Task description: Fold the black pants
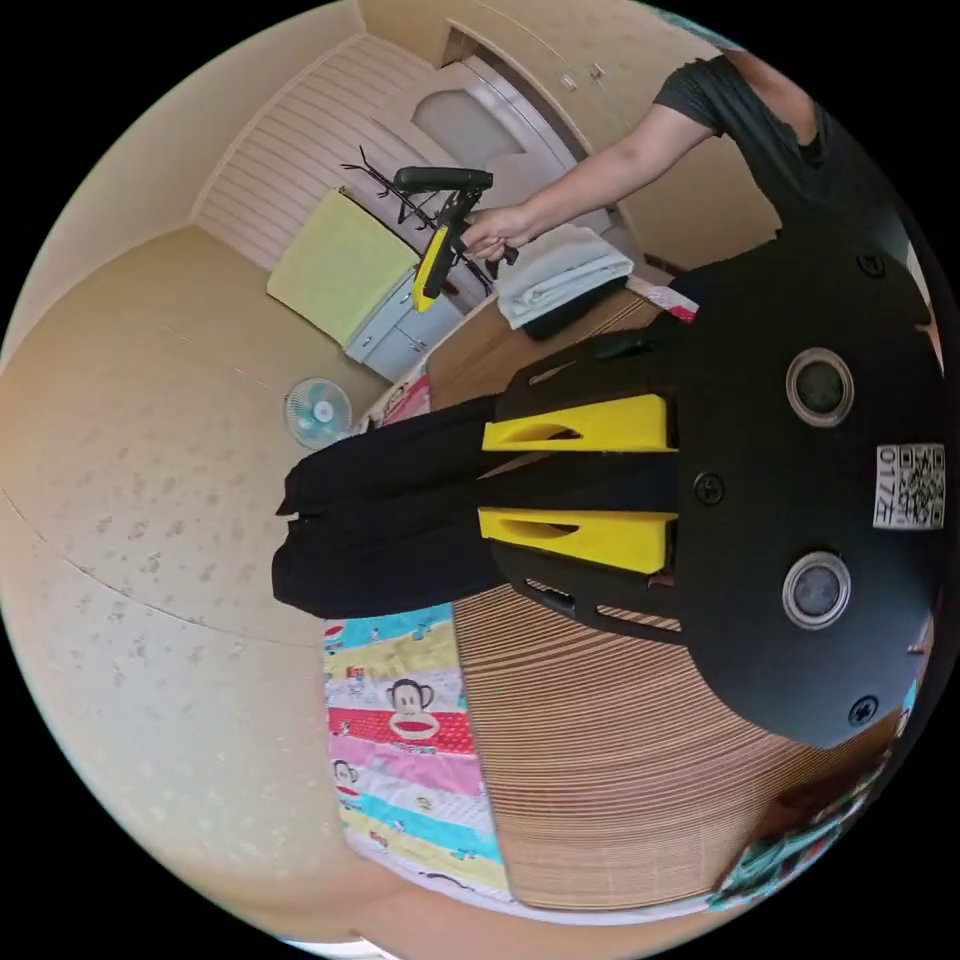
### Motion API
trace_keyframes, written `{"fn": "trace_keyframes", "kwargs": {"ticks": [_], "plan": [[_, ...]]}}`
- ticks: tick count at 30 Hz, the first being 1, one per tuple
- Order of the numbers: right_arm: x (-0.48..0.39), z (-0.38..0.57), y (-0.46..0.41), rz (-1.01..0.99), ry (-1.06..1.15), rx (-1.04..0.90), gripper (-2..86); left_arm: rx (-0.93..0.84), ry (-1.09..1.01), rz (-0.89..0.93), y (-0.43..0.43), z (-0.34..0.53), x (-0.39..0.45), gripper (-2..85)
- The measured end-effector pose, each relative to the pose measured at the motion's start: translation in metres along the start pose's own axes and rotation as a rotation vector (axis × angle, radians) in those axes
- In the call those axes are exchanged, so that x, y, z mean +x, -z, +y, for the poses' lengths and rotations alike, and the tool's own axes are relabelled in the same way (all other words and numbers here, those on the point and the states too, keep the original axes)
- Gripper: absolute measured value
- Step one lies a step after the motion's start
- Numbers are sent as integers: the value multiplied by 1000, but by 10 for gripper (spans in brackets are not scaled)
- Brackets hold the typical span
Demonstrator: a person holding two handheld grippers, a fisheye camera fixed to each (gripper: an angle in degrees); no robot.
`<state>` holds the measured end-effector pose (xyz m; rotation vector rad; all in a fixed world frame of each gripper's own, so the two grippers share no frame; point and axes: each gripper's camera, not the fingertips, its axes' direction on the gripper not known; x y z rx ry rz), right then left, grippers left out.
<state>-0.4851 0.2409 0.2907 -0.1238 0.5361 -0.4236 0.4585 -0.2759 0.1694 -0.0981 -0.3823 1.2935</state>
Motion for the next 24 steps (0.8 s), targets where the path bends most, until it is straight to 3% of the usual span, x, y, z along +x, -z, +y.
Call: {"fn": "trace_keyframes", "kwargs": {"ticks": [5, 9, 13, 15, 19, 24], "plan": [[-46, 189, -113, -200, -16, -248, 117, -166, 182, -39, -111, 196, -18, 147], [-69, 283, -126, -183, -130, -298, 122, -42, 234, -167, -112, 297, 22, 151], [-87, 314, -131, -85, -124, -211, 100, -169, 267, -177, -153, 322, 44, 137], [-95, 310, -132, -40, -99, -231, 80, -117, 287, -303, -156, 344, 65, 51], [-106, 313, -120, 4, -60, -321, 39, -65, 435, -147, -147, 393, 83, 35], [-111, 365, -84, 39, -4, -316, 31, -98, 306, -301, -117, 475, 175, 34]]}}
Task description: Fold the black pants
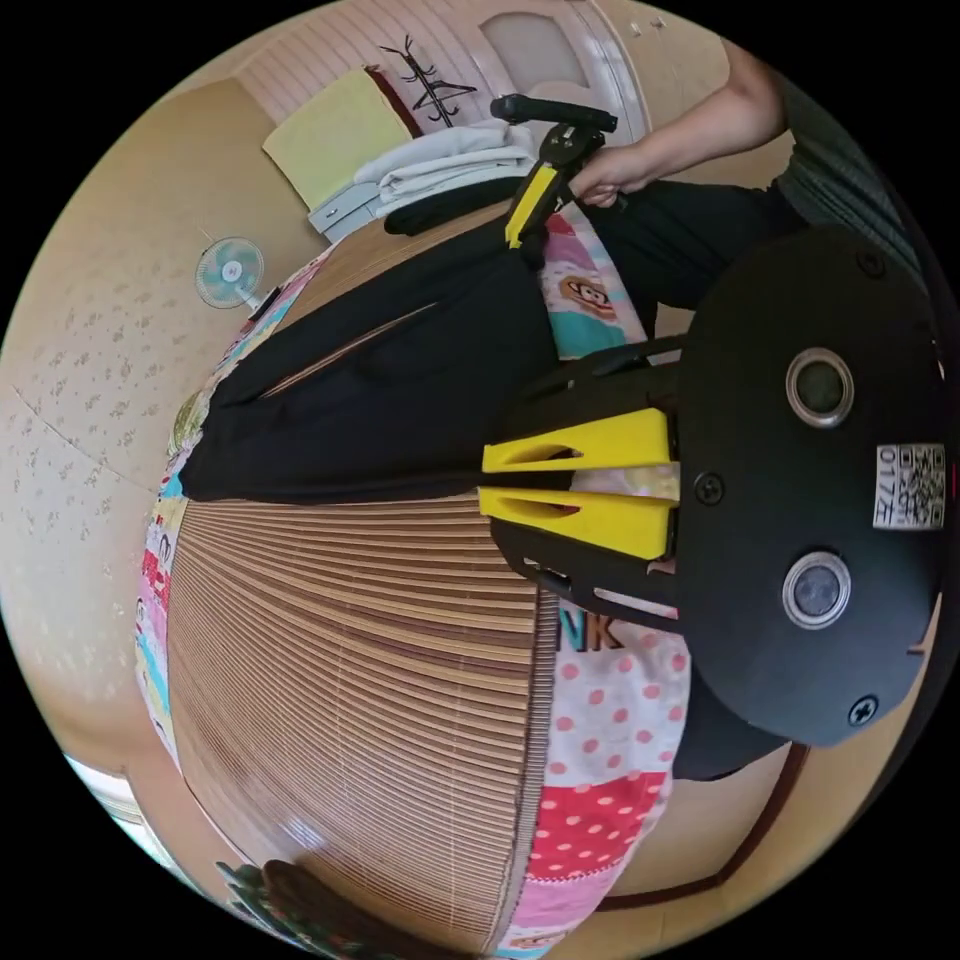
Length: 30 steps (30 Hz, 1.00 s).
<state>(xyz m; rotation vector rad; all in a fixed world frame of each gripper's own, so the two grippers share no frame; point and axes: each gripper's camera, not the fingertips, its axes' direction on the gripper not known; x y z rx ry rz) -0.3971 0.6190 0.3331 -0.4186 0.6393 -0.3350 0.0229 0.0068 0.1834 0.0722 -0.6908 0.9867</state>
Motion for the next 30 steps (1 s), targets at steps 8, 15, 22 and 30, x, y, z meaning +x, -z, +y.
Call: {"fn": "trace_keyframes", "kwargs": {"ticks": [8, 15, 22, 30], "plan": [[39, 48, 6, -124, -130, -77, 32, -36, 59, -107, 61, 74, 28, 49], [52, 32, 4, -91, -111, -173, 34, 130, 17, -90, 123, 70, 77, -1], [90, 56, 15, -164, -166, -114, 34, -121, -47, -175, 27, 62, 99, 86], [161, 74, 45, -384, -190, -127, 30, 9, -77, -152, 47, 121, 96, 99]]}}
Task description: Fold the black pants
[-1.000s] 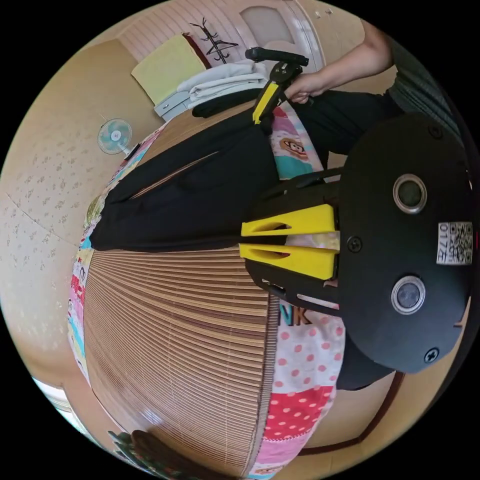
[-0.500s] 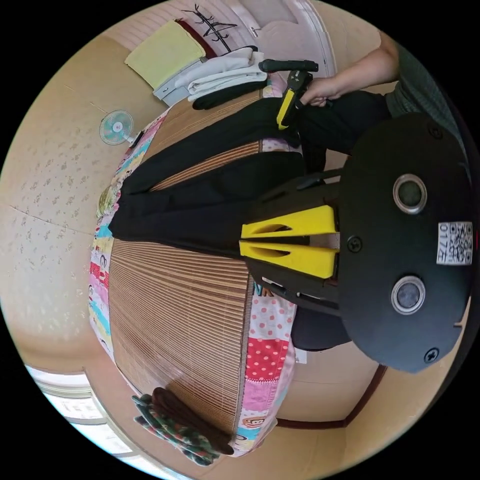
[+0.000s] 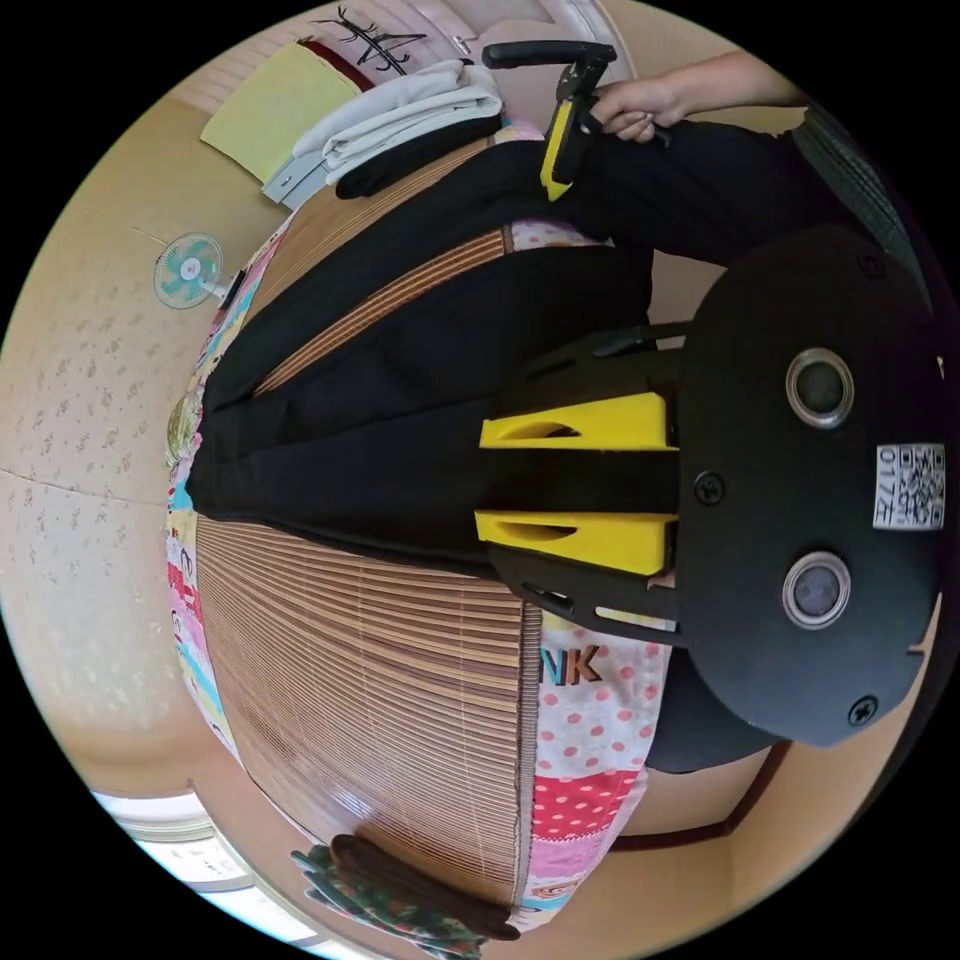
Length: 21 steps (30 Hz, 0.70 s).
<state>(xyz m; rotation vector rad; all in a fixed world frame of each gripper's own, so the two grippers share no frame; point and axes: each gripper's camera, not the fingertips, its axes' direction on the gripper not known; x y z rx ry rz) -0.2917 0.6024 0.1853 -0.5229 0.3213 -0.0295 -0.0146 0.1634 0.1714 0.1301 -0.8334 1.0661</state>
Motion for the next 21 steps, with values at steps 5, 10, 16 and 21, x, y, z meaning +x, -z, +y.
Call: {"fn": "trace_keyframes", "kwargs": {"ticks": [5, 10, 16, 21], "plan": [[62, 34, 92, 58, -152, 332, 34, -50, 15, 49, 16, 12, -13, 94], [158, 32, 77, -6, -304, 32, 129, -62, 8, 35, 33, 32, -15, 80], [180, 74, 93, -159, -185, -9, 40, -84, 87, 160, 50, 66, -36, 26], [202, 143, 163, -683, -1, 385, 30, -114, 143, 380, 85, 110, -51, 18]]}}
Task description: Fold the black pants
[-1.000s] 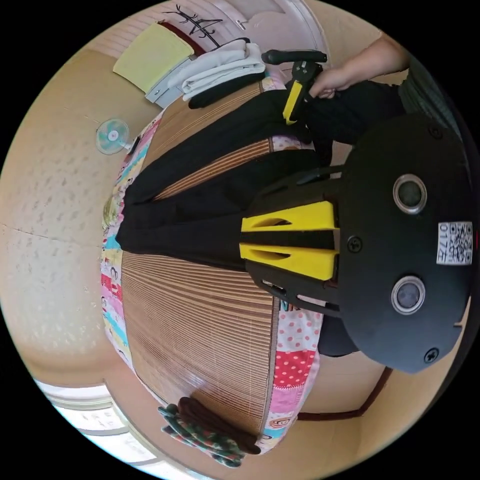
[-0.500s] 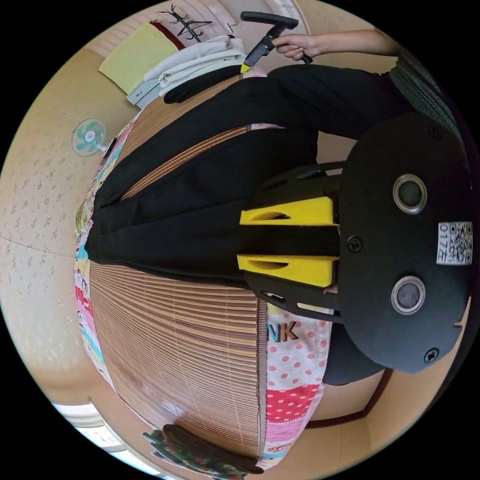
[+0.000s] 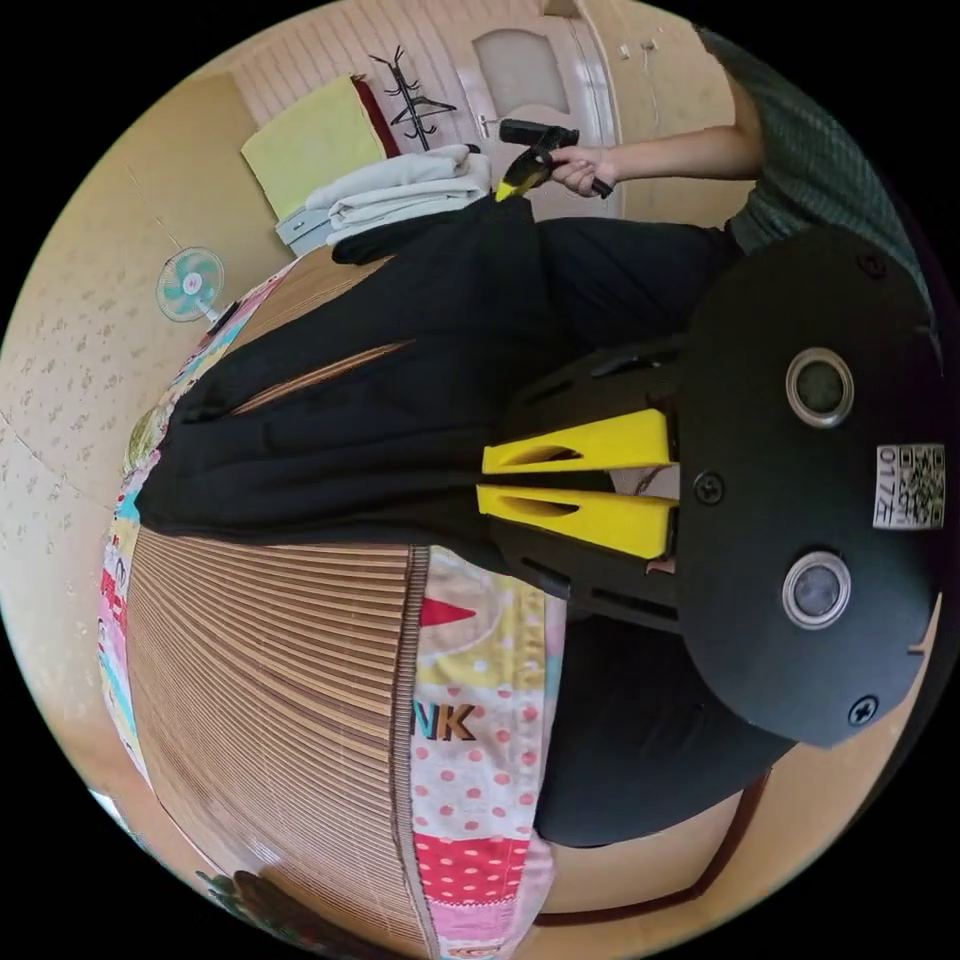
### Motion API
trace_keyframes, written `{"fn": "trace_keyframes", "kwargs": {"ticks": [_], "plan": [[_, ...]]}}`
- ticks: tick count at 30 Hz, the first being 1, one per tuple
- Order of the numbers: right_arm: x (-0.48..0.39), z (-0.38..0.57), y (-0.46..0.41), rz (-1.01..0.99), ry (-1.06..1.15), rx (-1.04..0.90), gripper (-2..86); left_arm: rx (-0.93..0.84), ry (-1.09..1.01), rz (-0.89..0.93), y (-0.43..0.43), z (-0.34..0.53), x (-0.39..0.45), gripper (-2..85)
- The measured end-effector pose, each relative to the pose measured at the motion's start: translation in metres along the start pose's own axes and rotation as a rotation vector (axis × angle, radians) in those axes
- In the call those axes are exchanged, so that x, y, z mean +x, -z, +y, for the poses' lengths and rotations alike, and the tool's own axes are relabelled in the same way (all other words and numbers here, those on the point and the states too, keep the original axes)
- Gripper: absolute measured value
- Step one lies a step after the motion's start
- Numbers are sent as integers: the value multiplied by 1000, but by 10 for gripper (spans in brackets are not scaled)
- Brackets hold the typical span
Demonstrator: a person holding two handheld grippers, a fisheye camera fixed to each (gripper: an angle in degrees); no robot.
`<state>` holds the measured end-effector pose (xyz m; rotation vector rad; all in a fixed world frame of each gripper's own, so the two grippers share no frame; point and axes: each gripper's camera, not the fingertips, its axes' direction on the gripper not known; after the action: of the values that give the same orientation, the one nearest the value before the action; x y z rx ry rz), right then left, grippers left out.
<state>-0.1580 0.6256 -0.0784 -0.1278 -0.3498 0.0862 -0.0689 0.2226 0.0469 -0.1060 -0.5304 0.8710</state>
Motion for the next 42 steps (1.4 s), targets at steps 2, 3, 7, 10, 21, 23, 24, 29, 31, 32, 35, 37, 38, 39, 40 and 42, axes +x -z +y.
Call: {"fn": "trace_keyframes", "kwargs": {"ticks": [2, 3, 7, 10, 21, 23, 24, 29, 31, 32, 35, 37, 38, 39, 40, 42], "plan": [[-5, 8, 20, -46, 20, 31, 28, 36, 41, 90, 17, 20, -8, 22], [-4, 9, 25, 52, -44, -7, 27, 50, 67, 115, 27, 28, -12, 27], [-45, -2, 9, 278, 33, -189, 26, 97, 25, 252, 59, 22, -6, 50], [-86, -14, -31, 135, 200, -267, 27, 98, -52, 375, 77, -6, 23, 117], [-122, -10, -198, -43, 385, -626, 36, -248, -175, 444, -12, -62, 103, 61], [-111, -15, -199, -59, 401, -702, 41, -236, -181, 435, -14, -56, 93, 24], [-101, -24, -195, -66, 401, -750, 44, -238, -173, 457, -16, -52, 85, 17], [-23, -142, -165, 152, 226, -602, 88, -237, -132, 525, -21, -44, 55, 2], [45, -227, -160, 247, 10, -407, 127, -245, -125, 547, -25, -43, 48, 0], [63, -247, -162, 239, -35, -369, 135, -251, -121, 561, -29, -42, 46, -1], [147, -333, -191, 235, -212, -211, 162, -268, -129, 587, -37, -39, 43, -2], [197, -383, -221, 242, -330, -99, 177, -270, -147, 587, -40, -36, 43, -2], [207, -393, -228, 227, -355, -64, 177, -267, -158, 582, -41, -34, 42, -2], [223, -411, -240, 199, -392, 5, 179, -260, -170, 578, -41, -33, 41, -2], [234, -427, -254, 185, -419, 60, 177, -257, -176, 578, -41, -33, 41, -2], [246, -447, -277, 213, -443, 106, 168, -248, -183, 591, -44, -31, 37, -3]]}}
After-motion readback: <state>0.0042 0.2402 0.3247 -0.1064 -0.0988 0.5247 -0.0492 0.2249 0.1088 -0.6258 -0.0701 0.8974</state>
